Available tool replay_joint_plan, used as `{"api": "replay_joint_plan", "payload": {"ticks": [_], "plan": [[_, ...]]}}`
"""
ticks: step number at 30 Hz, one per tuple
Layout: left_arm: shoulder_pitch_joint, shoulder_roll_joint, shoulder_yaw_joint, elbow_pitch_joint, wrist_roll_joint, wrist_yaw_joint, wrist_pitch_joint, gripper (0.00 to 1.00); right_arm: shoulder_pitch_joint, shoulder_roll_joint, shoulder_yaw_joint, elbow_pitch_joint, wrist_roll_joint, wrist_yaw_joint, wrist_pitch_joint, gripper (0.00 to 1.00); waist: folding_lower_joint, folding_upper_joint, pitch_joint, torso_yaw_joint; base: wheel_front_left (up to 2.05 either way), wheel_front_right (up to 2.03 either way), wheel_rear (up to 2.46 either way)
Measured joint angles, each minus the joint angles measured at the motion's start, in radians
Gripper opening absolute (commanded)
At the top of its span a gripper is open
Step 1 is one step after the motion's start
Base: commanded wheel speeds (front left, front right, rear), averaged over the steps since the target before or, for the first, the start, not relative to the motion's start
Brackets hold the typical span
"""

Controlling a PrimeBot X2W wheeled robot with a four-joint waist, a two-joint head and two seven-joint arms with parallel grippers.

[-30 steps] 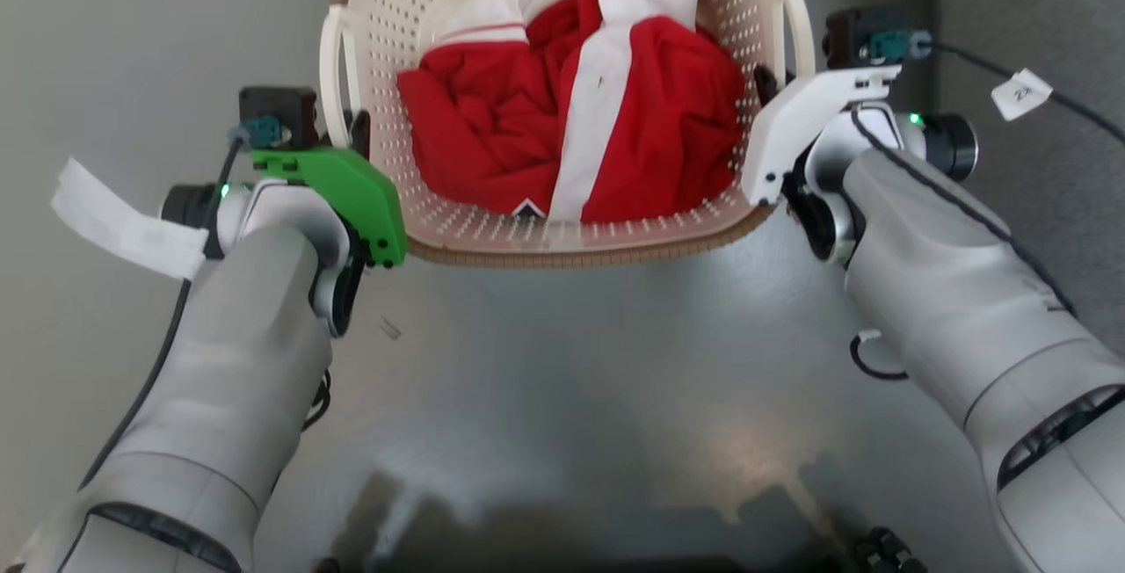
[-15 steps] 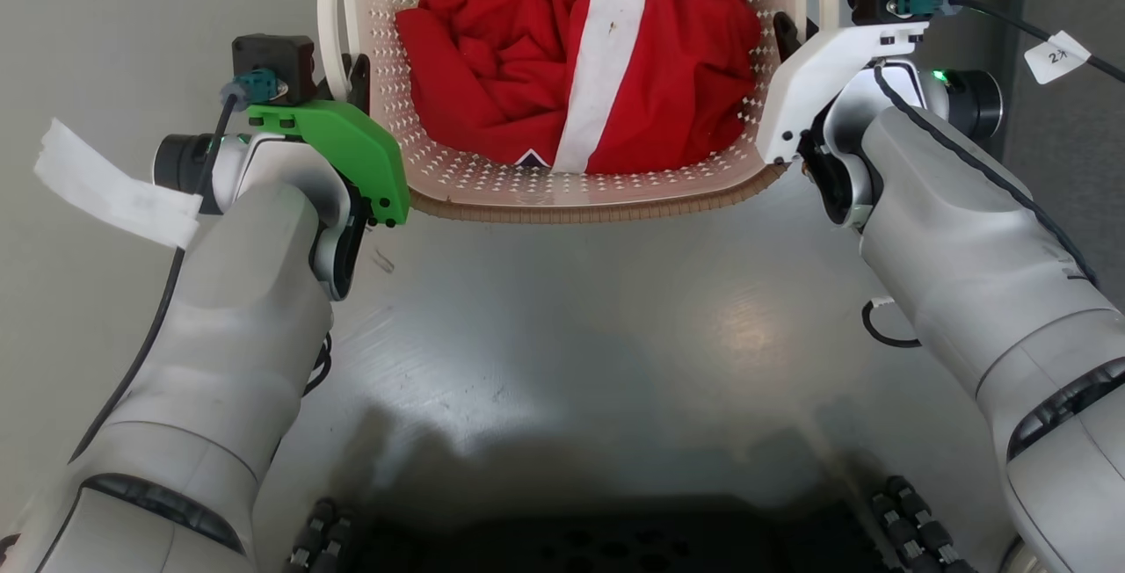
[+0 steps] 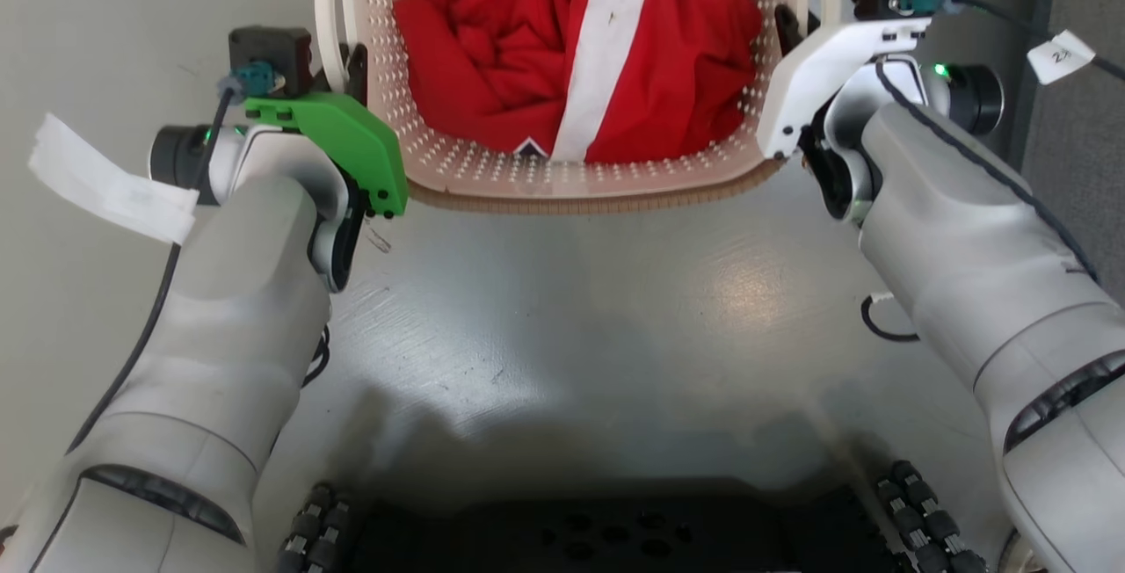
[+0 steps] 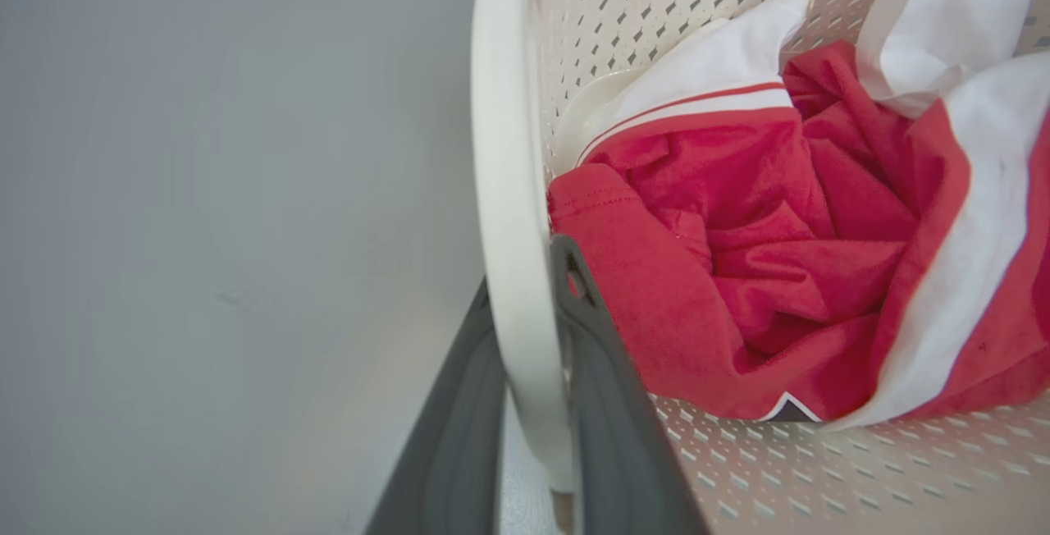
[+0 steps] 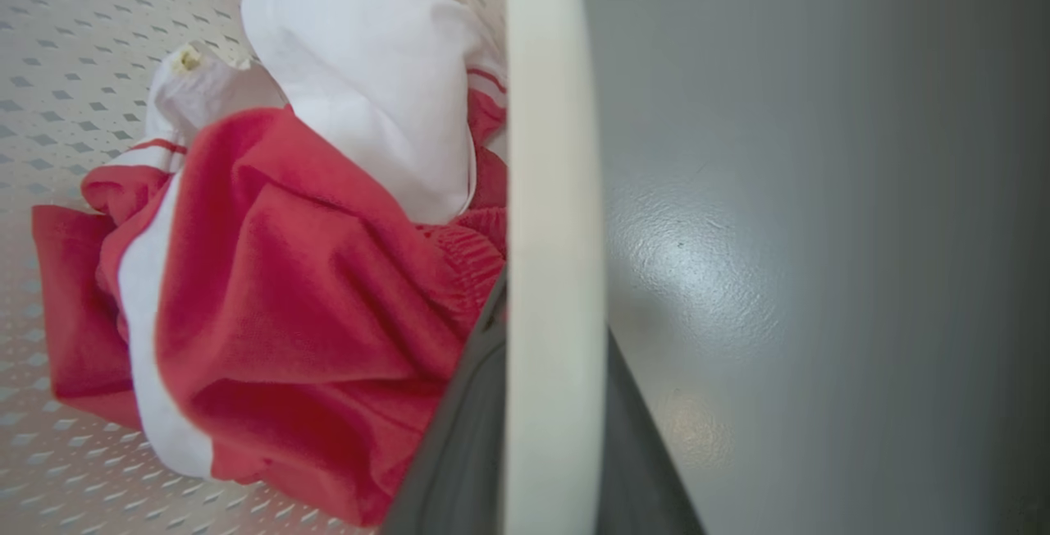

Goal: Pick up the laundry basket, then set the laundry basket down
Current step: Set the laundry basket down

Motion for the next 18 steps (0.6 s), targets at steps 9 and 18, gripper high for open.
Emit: {"api": "replay_joint_plan", "payload": {"ticks": [9,18], "plan": [[-0.014,-0.001,-0.001,0.008,0.0,-0.001,-0.021,0.0,-0.02,0.001,0.0,0.016,0.0,0.006,-0.028,0.0,0.0,0.0,0.018,-0.002,0.0,0.0,0.0],[-0.015,-0.003,-0.001,0.027,0.0,-0.004,-0.029,0.57,-0.021,0.004,0.003,0.039,-0.005,0.015,-0.05,1.0,0.0,0.0,0.013,-0.002,0.0,0.0,0.0]]}}
